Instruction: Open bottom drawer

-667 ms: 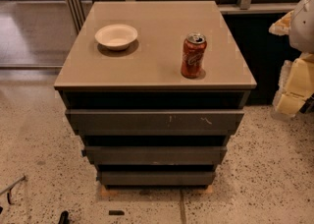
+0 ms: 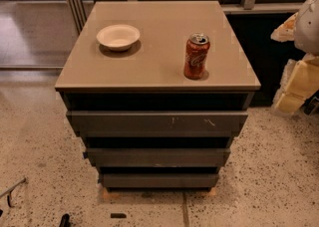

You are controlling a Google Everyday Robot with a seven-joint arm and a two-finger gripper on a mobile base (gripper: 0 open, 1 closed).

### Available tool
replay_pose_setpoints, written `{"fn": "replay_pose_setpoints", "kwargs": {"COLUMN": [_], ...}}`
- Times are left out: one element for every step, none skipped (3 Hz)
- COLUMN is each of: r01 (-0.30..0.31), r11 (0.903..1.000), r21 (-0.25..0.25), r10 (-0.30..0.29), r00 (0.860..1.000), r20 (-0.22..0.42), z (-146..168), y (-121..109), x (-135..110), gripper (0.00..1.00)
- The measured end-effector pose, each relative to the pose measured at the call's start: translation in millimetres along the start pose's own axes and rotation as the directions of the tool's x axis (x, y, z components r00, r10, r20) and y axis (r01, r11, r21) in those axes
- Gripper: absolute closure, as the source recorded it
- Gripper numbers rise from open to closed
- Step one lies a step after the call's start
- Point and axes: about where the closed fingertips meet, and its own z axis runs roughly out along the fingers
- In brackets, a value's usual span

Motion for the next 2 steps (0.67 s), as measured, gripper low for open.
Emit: {"fn": "replay_pose_setpoints", "kwargs": {"r01": [0.010,0.006], "r11": [0.9995,0.9939], "r21": [-0.029,-0.110], "r10": [-0.008,0.008], "r00": [0.999,0.992], "r20": [0.048,0.129], "z": [27,115], "y": [11,31], "x": [0,4], "gripper": [0.39,0.62]}}
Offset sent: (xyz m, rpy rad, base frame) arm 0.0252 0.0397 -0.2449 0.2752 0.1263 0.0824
